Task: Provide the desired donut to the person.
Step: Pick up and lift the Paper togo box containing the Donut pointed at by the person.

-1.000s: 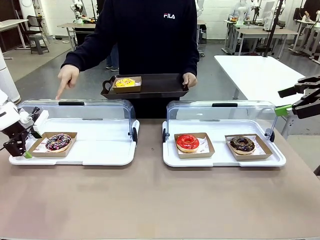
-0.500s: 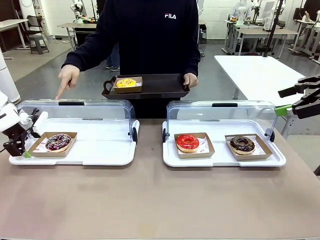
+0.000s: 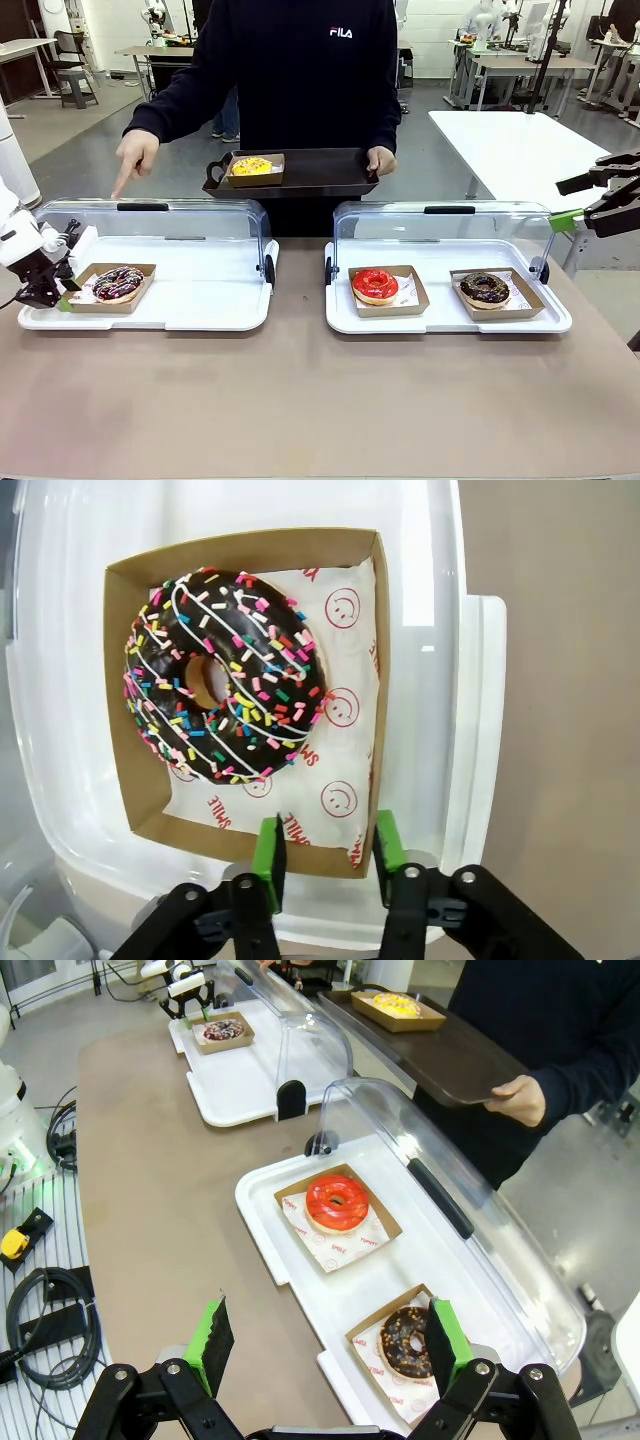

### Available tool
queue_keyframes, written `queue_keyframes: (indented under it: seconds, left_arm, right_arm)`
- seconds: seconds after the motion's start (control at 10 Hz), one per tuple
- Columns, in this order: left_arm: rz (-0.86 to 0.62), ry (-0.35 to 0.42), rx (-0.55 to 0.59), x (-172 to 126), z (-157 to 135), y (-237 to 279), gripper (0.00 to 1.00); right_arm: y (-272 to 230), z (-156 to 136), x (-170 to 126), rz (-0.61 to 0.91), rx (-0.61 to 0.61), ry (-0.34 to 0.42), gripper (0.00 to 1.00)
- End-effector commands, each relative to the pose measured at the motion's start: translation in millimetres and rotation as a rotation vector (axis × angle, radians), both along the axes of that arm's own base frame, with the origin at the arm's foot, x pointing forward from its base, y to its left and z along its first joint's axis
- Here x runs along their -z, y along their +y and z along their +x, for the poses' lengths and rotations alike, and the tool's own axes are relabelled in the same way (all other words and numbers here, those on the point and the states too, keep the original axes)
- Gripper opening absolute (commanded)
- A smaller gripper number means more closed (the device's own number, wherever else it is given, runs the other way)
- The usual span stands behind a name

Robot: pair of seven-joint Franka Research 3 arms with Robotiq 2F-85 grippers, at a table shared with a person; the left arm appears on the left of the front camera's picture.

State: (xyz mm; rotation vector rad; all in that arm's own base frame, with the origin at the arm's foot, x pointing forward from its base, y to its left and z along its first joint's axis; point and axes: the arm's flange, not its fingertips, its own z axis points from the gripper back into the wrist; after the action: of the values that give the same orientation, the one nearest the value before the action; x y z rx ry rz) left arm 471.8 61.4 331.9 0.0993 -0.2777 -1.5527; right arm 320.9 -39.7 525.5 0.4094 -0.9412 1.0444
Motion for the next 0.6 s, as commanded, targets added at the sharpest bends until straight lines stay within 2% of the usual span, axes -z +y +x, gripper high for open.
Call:
queue_keyframes:
  seconds: [0.0,0.1,0.5]
  left_arm:
    - [-0.018,-0.014,0.023,6.8,5.9,3.0,0.07]
    - [-0.012,-0.01,0.019,7.3,5.9,2.6,0.0]
    - [-0.023,0.018,0.029,5.2,1.3,1.2,0.0]
  right_arm:
    - [1.6,2.6,0.6,0.023,-0.011,-0.005,1.0]
    - [1.6,2.6,0.6,0.023,-0.011,-0.005,1.0]
    - [1.6,2.6,0.6,0.023,-0.011,-0.005,1.0]
